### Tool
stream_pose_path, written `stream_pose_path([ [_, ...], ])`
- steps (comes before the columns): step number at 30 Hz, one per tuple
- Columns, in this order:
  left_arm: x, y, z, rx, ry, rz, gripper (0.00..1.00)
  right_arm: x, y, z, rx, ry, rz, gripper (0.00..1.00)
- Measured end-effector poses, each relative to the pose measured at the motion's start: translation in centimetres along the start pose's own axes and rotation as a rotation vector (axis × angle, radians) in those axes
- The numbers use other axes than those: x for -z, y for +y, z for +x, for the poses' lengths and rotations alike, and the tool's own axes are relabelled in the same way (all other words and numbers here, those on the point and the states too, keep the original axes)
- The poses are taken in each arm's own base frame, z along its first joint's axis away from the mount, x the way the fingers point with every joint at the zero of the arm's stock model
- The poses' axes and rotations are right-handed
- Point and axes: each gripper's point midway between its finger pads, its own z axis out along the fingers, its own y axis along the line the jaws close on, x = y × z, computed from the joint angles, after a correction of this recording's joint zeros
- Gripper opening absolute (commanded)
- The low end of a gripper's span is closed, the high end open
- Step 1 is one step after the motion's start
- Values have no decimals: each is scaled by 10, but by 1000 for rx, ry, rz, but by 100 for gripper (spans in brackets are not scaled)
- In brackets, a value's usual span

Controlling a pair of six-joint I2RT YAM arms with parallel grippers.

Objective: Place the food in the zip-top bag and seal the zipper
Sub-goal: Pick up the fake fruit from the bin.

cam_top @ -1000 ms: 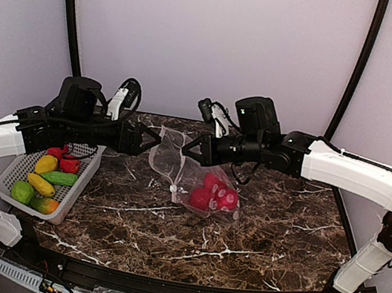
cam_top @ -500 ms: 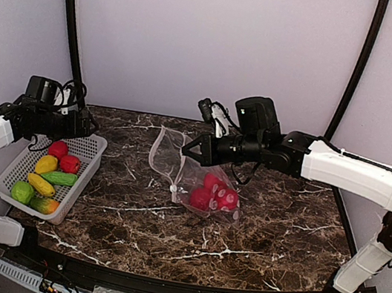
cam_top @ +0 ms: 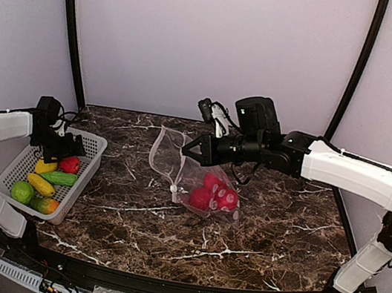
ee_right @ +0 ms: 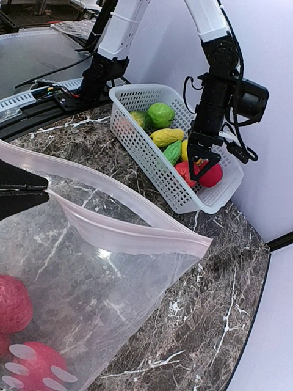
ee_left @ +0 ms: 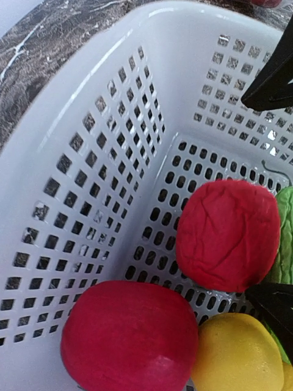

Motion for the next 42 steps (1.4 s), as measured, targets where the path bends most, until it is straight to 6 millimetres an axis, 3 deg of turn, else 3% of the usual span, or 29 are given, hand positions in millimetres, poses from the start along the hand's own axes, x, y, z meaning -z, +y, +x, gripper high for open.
stream_pose_path([
  [9,-31,21,7,22,92,-45,99,4,-2,-3,2,-15,18,0],
  [17,-37,23,-4,2,93,-54,86,6,-2,-4,3,-22,24,0],
  [42,-40,27,-3,-11,109,-71,59,6,-3,-4,3,-23,30,0],
])
